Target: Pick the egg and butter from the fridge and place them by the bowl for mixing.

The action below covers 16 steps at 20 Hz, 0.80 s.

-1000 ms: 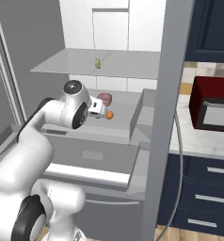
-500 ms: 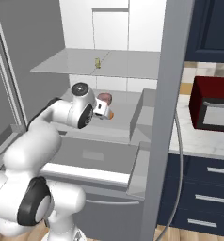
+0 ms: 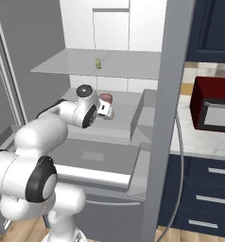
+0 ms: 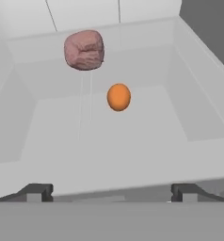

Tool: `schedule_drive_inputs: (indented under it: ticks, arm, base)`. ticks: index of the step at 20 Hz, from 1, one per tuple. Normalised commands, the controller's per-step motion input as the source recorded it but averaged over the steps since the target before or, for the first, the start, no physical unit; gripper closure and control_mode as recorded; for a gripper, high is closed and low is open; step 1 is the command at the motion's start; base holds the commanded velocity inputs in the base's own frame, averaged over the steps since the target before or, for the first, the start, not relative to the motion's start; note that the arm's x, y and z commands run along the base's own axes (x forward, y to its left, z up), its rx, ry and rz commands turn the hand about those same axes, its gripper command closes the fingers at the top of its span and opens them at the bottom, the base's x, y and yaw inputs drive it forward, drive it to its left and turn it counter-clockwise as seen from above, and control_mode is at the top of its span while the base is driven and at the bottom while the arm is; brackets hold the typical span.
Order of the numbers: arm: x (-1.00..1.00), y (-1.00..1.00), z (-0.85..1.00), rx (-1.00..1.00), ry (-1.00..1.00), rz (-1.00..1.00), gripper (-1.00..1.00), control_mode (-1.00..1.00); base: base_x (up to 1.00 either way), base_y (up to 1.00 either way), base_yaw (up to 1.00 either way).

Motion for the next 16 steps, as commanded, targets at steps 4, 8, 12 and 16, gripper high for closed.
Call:
schedule_drive_inputs:
  ticks: [4,8,12,16]
  arm:
    - [0.38,-0.12,-0.24,0.0,0.0,0.0,-1.0,-1.0]
    - [0.23,-0.05,-0.25,0.0,0.0,0.0,-1.0,-1.0]
    - [0.3,-0.02,-0.14,0.0,0.0,0.0,-1.0,-1.0]
    - [0.39,-0.01,-0.08,0.0,0.0,0.0,-1.0,-1.0]
  base:
    - [0.0,0.0,0.0]
    - [0.0,0.0,0.0]
    - [0.0,0.0,0.0]
    - [0.0,0.0,0.0]
